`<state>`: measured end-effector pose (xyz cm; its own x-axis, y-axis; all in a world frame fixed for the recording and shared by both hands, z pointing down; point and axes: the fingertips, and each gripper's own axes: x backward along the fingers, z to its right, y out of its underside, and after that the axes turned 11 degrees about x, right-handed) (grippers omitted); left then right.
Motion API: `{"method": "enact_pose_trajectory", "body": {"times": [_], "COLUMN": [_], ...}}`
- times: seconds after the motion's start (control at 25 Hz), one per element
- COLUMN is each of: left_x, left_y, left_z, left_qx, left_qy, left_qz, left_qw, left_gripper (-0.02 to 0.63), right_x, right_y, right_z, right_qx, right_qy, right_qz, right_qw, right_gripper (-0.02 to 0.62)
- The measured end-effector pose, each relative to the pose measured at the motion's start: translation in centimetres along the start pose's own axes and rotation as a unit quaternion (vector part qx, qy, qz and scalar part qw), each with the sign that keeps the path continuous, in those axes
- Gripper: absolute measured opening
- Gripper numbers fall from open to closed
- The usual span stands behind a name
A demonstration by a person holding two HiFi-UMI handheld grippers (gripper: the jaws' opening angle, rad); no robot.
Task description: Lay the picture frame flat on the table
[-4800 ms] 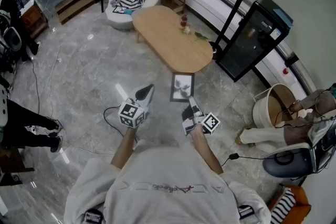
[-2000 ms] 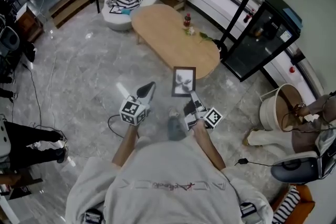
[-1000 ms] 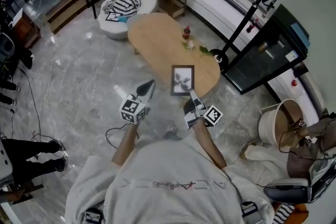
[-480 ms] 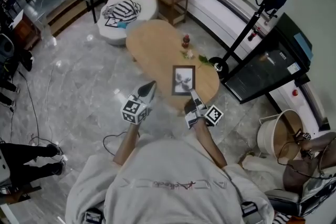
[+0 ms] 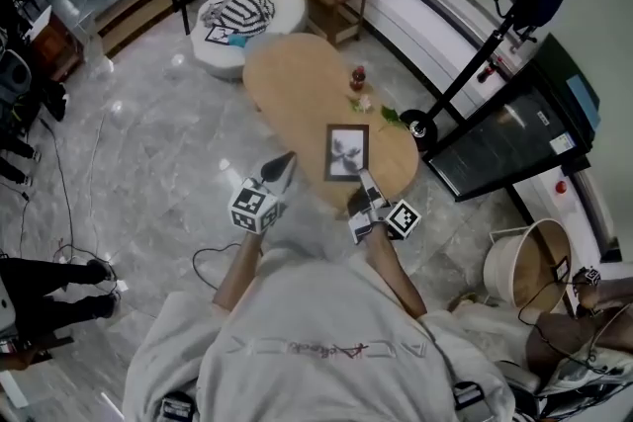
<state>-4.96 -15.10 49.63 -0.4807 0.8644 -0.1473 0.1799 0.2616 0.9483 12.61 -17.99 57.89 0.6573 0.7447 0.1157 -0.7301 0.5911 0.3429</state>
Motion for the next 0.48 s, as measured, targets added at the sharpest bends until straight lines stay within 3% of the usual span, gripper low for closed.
{"method": "enact_pose_trajectory", "body": {"times": [0.48], "left_x": [1.9], "left_y": [1.6], "left_z": [-1.0], "left_qx": [0.019], "left_qy": [-0.027], "left_qz": [-0.007], "left_qw": [0.9994], "left_gripper": [0.0], "right_x": [-0.4], "right_y": [1.7], "right_z": [0.0], "right_qx": [-0.016], "right_qy": [-0.002], "right_qz": [-0.022], "right_qw": [1.0], "right_gripper": [0.075]}}
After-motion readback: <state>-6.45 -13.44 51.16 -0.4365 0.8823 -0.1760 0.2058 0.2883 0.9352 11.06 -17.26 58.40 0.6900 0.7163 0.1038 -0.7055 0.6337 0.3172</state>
